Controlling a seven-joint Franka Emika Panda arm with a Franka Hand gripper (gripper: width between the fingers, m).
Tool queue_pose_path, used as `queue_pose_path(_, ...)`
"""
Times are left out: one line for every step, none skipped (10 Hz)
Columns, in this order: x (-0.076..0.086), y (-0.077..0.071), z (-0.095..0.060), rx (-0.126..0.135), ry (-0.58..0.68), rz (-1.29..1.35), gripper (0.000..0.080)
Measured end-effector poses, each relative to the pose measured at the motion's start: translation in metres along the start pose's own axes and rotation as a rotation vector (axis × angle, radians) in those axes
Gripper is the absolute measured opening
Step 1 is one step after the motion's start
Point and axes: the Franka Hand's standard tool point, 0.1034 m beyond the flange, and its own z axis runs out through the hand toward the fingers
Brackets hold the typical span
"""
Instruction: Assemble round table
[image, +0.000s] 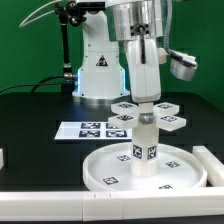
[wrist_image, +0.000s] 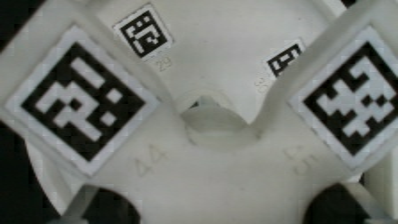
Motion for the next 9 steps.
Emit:
queue_pose_path(0.0001,-0.0005,-0.0005,0.002,0.002,0.067,0.0448)
queue_pose_path(0.0002,-0.0010,-0.0010,0.003,0.001,0.116,0.0448)
queue_pose_path(0.0005,-0.0014,-0.0013,0.005,-0.001,0.171,0.0448)
queue_pose_path(0.0003,-0.0016,-0.0015,0.009,0.001,0.224,0.0448)
queue_pose_path(0.0004,-0.0017,-0.0018,0.011,0.003,0.256,0.0448)
queue_pose_path(0.0010,-0.0022,-0.0020,0.013,0.004,0.311,0.0448)
queue_pose_path(0.0011,-0.0023,-0.0022,0.014,-0.001,0.332,0.0448)
queue_pose_path(0.0008,-0.0022,-0.0020,0.014,0.000,0.325,0.0448)
queue_pose_path(0.0000,-0.0014,-0.0008,0.012,0.001,0.310,0.0591)
